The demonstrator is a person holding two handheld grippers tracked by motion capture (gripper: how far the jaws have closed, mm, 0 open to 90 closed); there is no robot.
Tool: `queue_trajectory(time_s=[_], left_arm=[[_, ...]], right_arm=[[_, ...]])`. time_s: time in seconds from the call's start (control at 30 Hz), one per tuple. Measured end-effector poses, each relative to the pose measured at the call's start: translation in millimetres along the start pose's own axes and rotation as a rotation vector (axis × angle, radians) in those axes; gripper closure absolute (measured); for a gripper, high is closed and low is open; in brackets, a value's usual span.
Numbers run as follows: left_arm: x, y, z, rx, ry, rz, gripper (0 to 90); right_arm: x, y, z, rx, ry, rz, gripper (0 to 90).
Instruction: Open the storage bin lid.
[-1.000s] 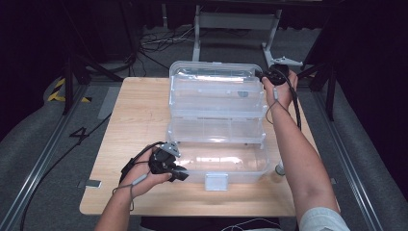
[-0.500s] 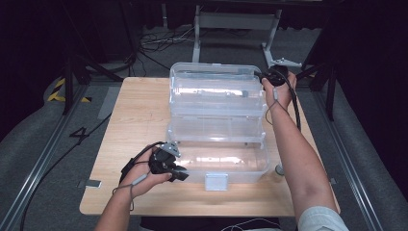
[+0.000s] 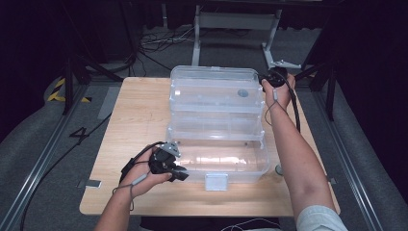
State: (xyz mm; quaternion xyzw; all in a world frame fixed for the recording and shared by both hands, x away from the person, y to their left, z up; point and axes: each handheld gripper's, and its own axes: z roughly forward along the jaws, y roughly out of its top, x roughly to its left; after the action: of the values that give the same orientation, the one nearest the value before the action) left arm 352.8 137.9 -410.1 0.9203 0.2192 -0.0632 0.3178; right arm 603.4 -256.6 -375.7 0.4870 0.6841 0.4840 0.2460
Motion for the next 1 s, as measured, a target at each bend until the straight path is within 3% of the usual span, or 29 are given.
queue_trajectory(time_s=[1.0], left_arm=[[0.1, -0.4, 0.0, -0.004, 0.0, 0.003, 73.7]], right_arm=[[-6.7, -13.3, 19.1, 0.08, -0.007, 0.056, 82.7]])
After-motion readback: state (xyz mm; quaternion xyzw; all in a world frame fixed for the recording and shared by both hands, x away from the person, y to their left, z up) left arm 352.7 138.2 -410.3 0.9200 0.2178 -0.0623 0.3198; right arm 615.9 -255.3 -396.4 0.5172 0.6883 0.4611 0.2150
